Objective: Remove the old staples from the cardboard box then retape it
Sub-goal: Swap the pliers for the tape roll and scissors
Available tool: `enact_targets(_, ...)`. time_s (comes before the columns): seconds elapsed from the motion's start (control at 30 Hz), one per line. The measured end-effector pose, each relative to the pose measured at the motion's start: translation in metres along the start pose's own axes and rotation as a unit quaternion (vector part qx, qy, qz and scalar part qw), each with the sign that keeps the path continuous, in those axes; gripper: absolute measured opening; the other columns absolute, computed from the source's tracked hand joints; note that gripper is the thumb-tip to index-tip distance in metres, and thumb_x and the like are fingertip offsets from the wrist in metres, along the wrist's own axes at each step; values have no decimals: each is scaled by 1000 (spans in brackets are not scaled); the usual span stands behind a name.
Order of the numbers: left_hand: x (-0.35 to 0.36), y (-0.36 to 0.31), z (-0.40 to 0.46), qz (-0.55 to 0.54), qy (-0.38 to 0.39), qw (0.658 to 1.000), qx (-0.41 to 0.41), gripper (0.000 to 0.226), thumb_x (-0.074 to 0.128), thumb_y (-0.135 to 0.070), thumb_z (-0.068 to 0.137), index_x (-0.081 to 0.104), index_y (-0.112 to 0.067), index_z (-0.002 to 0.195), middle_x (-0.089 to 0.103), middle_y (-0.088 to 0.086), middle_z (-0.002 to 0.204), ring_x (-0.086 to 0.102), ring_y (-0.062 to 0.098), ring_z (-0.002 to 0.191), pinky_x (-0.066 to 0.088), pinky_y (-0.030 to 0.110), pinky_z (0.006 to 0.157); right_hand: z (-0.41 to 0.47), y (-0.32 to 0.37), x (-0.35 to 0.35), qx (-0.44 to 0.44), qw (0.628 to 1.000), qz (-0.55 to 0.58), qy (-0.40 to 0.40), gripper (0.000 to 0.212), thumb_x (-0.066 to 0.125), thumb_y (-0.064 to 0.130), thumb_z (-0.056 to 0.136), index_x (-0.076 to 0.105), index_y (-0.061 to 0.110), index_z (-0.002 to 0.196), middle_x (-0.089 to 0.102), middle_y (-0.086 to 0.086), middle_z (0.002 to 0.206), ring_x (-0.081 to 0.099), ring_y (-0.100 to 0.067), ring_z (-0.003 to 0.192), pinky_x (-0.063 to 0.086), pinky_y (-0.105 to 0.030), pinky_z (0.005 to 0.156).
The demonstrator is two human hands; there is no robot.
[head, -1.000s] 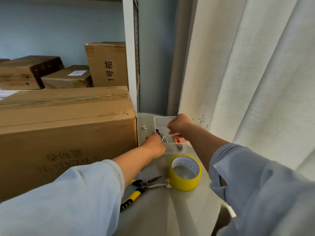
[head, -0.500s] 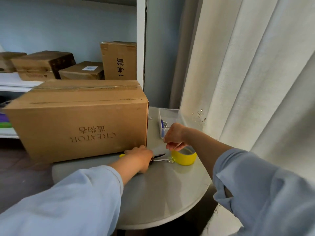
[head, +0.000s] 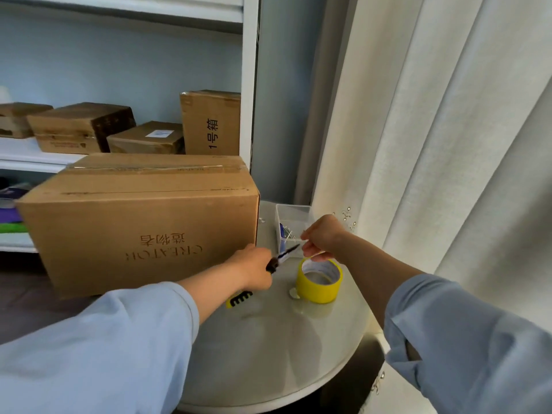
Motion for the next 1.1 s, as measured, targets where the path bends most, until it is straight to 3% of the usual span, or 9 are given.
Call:
enact_targets(0.1,-30,-12,9,-168,-61,984,12,22,57,-8,85,57,-3,106,59,16,109,58,32,102,48,37,80,-3,-6,-6,11,997,75,0,29,50,1,95,59,-9,120,67,-25,86,61,-18,54,57,-30,63)
enact_targets(0.23,-51,-22,25,-383,-86,920,0,23,55,-6,90,54,-3,114,58,20,114,56,33,107,47,40,87,-17,0,21,-8,977,123,173,32,60,14,92,60,7,123,65,-13,121,64,-20,104,47,-39,101)
enact_targets(0.37,-57,-22,39,-545,-94,832,-39,23,48,-1,94,52,-6,116,54,13,105,54,22,91,50,43,84,-14,5,24,-47,955,165,240,36,62,26,91,59,17,126,66,-6,120,61,-20,112,44,-34,101)
enact_targets(0.47,-56,-23,53,-592,-94,799,-53,15,45,2,95,52,-10,90,50,10,95,52,21,85,52,41,74,-1,8,15,-78,964,157,200,39,66,25,89,59,18,127,67,-5,113,64,-15,97,45,-32,97)
enact_targets(0.7,-69,-41,105,-530,-118,840,-11,27,39,-12,100,57,-21,83,55,12,102,53,25,95,48,36,81,49,18,-18,-77,990,112,32,36,69,36,85,69,1,94,70,-15,83,63,-17,72,56,-35,84)
enact_targets(0.8,-65,-42,125,-473,-126,872,0,34,36,-9,101,52,-9,131,52,11,130,49,24,119,42,33,95,78,10,-40,-33,997,46,-49,40,72,42,80,60,4,82,63,-11,72,61,-18,64,57,-31,71)
enact_targets(0.87,-56,-35,138,-433,-137,891,-6,40,36,-6,101,43,-8,140,44,8,144,39,23,133,31,31,108,96,6,-42,-18,996,-41,-72,47,74,50,74,56,7,84,63,-10,76,63,-19,66,57,-32,70)
enact_targets(1.0,-38,-24,157,-403,-141,904,4,45,33,2,98,43,-11,140,42,6,146,37,23,135,31,27,106,113,6,-21,-19,982,-177,-63,48,68,56,74,49,14,80,64,-8,82,66,-20,76,56,-32,71)
enact_targets(1.1,-17,-14,171,-367,-114,923,-11,48,34,0,98,42,-18,141,42,7,146,42,28,131,36,30,103,123,6,-1,-30,967,-251,-37,49,66,48,81,51,10,106,60,-9,100,62,-25,101,49,-30,77)
Point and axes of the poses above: each hand's wrist, its own z-axis towards the middle knuckle, its own x-axis out of the palm, y = z × x, the point moved 10 cm from there along z, towards the middle knuckle
